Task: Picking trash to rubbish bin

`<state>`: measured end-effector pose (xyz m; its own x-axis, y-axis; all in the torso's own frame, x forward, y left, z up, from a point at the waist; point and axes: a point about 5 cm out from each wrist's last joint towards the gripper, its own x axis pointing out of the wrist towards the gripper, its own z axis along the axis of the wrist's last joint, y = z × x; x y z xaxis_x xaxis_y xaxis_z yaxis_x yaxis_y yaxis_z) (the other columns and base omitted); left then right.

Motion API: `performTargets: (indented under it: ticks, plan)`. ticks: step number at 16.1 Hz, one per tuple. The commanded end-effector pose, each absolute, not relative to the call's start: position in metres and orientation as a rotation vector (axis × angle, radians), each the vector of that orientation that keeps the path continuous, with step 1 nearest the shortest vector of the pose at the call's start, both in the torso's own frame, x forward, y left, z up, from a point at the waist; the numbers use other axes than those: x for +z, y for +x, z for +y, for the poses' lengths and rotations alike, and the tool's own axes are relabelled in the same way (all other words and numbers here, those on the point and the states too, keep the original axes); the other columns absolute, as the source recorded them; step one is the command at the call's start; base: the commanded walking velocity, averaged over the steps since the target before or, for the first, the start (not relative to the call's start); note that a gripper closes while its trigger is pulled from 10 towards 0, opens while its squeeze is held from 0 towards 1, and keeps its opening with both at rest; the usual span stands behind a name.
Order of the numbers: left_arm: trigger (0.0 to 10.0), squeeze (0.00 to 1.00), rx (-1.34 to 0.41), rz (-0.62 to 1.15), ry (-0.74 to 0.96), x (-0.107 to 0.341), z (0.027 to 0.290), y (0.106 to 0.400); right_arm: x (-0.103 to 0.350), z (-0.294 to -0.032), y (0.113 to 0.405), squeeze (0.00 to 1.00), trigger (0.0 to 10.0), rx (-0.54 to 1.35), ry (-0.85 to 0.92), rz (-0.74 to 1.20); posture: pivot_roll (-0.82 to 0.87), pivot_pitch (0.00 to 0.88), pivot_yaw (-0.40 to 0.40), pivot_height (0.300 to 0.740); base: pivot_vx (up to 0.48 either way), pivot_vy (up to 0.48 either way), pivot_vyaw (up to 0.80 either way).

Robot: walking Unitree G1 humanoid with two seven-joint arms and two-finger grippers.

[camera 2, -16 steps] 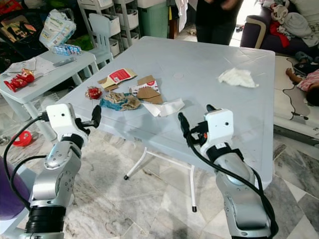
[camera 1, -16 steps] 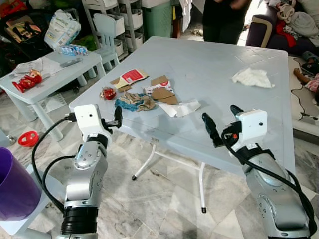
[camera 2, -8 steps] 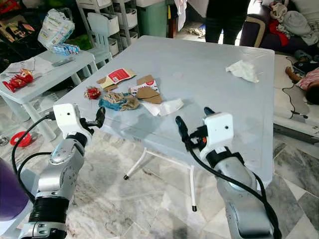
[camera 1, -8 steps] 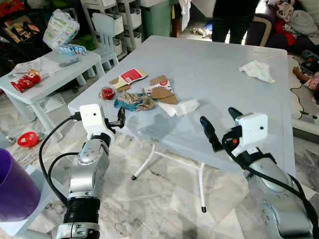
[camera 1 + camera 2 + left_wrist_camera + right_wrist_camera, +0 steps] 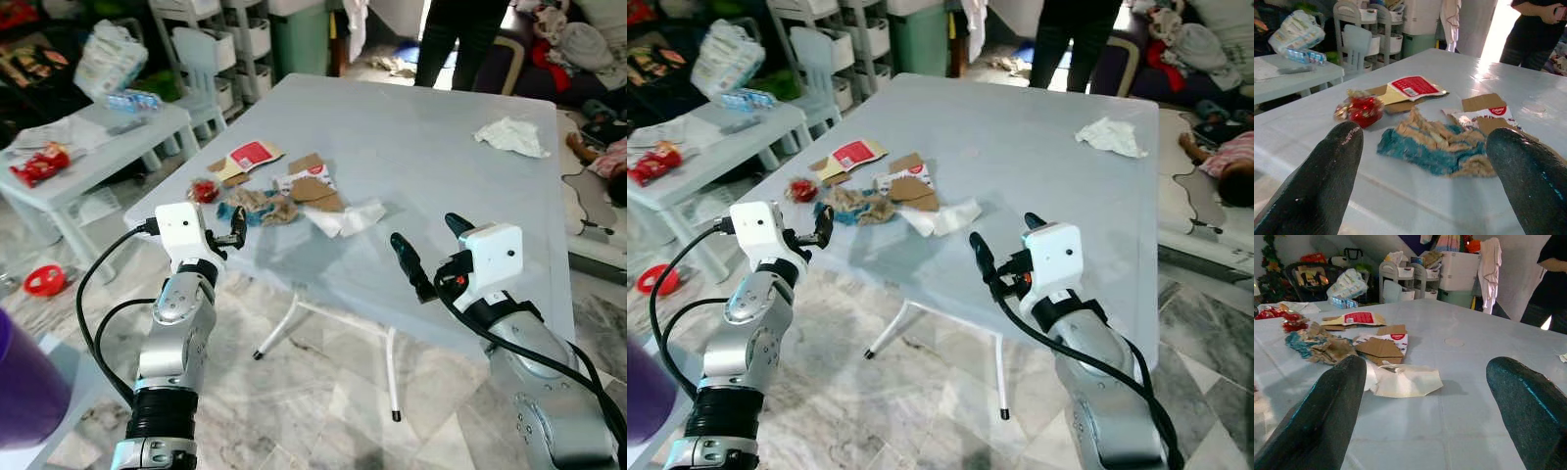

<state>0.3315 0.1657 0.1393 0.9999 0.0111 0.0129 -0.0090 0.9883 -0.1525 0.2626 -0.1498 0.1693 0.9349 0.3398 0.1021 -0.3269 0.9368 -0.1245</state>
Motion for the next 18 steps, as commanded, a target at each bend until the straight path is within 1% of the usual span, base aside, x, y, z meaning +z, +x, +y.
performTargets:
  ticks: [1, 8, 12, 16, 18]
  plan:
    - [10.0, 0.00, 0.001, -0.021, -0.141, 0.141, 0.165, 0.333, 0.176, -0.145, 0.262, 0.00, 10.0, 0.365, -0.113, -0.147, -0.10, 0.039, 0.012, 0.740, 0.390, 0.000, 0.00]
    - [10.0, 0.00, 0.006, -0.021, -0.140, 0.141, 0.166, 0.333, 0.176, -0.142, 0.263, 0.00, 10.0, 0.378, -0.119, -0.152, -0.10, 0.028, 0.014, 0.740, 0.369, 0.000, 0.00]
    - [10.0, 0.00, 0.043, -0.017, -0.140, 0.138, 0.165, 0.329, 0.175, -0.143, 0.262, 0.00, 10.0, 0.379, -0.118, -0.151, -0.10, 0.030, 0.014, 0.740, 0.000, 0.000, 0.00]
    - [10.0, 0.00, 0.141, -0.001, -0.143, 0.135, 0.169, 0.323, 0.174, -0.141, 0.260, 0.00, 10.0, 0.385, -0.115, -0.150, -0.10, 0.022, 0.015, 0.740, 0.000, 0.000, 0.00]
    - [10.0, 0.00, 0.115, 0.028, -0.142, 0.132, 0.163, 0.322, 0.175, -0.140, 0.261, 0.00, 10.0, 0.389, -0.116, -0.152, -0.10, 0.020, 0.016, 0.740, 0.000, 0.000, 0.00]
